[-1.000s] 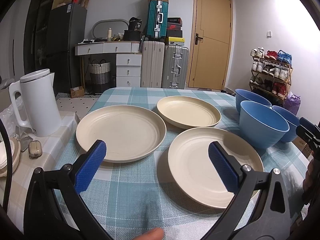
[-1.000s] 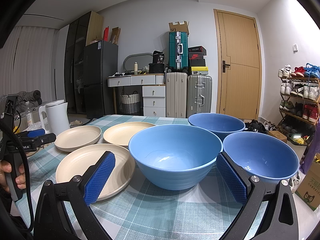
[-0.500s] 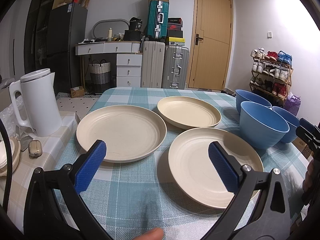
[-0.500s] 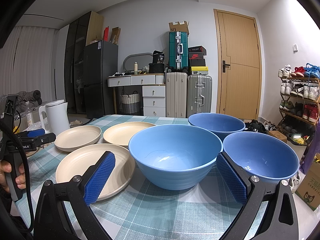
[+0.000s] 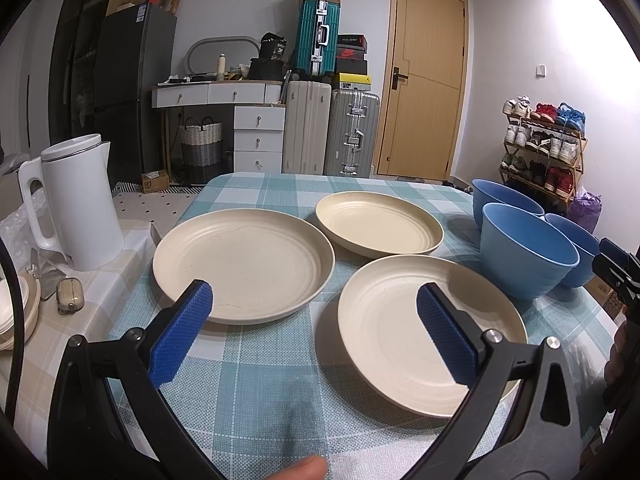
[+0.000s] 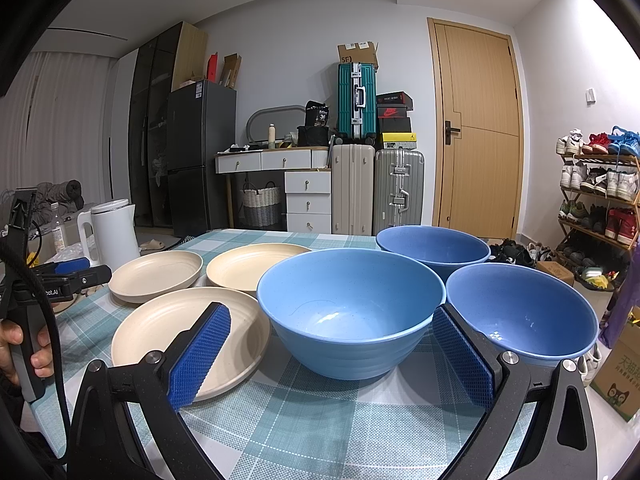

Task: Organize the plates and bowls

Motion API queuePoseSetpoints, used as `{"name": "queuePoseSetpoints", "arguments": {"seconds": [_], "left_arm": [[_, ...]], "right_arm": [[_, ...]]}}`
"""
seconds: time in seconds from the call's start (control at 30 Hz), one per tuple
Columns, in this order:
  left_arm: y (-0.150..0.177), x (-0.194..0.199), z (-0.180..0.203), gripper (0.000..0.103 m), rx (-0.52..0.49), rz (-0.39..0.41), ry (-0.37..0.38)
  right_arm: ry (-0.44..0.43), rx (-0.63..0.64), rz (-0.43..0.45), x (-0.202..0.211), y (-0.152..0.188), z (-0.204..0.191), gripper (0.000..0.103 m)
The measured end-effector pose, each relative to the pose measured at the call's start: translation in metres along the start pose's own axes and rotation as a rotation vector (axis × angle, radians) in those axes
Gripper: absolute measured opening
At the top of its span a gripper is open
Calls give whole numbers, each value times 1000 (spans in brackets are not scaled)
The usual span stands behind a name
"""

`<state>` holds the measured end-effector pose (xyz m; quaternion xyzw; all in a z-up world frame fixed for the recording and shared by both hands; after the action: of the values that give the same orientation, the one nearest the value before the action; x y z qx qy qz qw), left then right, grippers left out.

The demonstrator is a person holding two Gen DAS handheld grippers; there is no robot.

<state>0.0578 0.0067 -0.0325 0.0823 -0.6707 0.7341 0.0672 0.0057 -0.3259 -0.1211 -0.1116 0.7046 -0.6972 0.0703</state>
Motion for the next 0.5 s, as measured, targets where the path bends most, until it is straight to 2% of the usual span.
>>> {"name": "queuePoseSetpoints", "arguments": {"seconds": [0.23,0.5], "left_arm": [[-1,2,-11,102,44,-19,-33],[1,-1,-21,102,128,-42,-51]], "right_arm": [[9,3,-24,-3,1,-5,103],[6,3,-11,-2,1,-2,103]]}}
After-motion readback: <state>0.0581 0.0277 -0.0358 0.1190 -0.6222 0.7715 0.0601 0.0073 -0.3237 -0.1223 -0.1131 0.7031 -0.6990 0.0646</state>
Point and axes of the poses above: each gripper's, at about its wrist camera, not at the fingertips, and x roughly against the way its jaws point, z to its right, y to its underside, the point moved 7 cm from there along -x, roughly the way its jaws point, and after that the axes turned 13 degrees about z, right-handed, at the moved point
